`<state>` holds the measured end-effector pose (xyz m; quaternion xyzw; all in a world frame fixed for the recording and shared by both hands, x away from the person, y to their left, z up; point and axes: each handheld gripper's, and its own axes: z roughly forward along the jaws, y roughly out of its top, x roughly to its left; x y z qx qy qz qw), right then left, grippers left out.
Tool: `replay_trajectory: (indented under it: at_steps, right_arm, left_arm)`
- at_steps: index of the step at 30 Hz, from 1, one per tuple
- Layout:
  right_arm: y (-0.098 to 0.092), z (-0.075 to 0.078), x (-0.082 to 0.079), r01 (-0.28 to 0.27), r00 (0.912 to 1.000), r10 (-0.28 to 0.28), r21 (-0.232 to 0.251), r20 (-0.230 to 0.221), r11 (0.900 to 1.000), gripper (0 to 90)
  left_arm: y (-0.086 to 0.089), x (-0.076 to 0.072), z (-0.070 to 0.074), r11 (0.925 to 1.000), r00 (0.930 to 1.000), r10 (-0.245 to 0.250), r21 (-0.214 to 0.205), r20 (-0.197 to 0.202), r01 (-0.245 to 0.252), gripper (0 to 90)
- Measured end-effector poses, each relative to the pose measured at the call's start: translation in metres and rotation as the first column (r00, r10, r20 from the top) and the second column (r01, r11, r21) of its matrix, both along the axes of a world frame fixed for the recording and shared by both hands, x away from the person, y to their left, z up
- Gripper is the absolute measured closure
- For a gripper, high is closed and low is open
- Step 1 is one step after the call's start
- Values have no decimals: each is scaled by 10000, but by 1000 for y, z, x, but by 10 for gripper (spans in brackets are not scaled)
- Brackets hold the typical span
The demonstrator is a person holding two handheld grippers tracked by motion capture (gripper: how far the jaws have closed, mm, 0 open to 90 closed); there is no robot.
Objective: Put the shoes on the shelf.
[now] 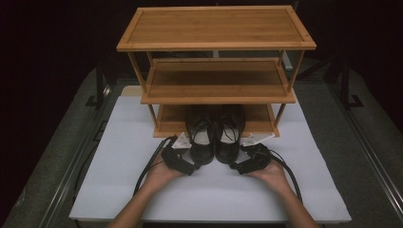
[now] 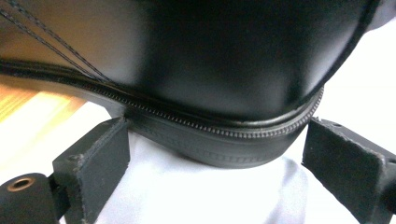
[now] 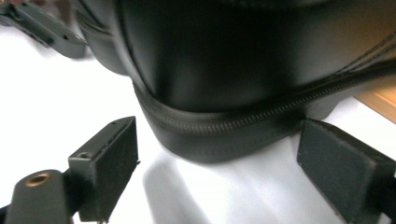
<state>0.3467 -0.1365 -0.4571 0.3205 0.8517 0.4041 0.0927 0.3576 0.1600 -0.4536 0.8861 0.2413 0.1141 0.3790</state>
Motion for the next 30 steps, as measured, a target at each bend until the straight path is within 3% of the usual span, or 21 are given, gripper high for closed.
replay_trajectory:
  at_steps: [2, 7, 10, 13, 18, 30]
  right_arm:
    - [4, -1, 1, 131, 9999, -129, -209, 105, 9997, 113]
    - [6, 0, 0, 469, 9986, -465, -159, 233, 9988, 139]
    - [6, 0, 0, 527, 9985, -527, -23, 116, 9986, 140]
    - [5, 3, 1, 625, 9980, -625, 164, -17, 9979, 140]
    - [4, 10, 3, 655, 9979, -655, 372, -12, 9972, 138]
    - [3, 16, 23, 833, 9964, -820, 685, -209, 9942, 133]
  left_arm:
    - [-1, 0, 0, 10000, 10000, 3, -13, -7, -3, 71]
    - [-3, 0, 0, 9998, 10000, 52, 203, 28, -53, 76]
    - [-1, 1, 3, 9997, 9999, 143, -222, -18, -143, 74]
    - [-2, 3, 8, 9999, 9997, 115, -100, -199, -117, 74]
    - [0, 6, 14, 9977, 9994, 193, -647, -299, -212, 73]
    - [0, 29, 23, 9941, 9986, 377, -1001, -377, -413, 63]
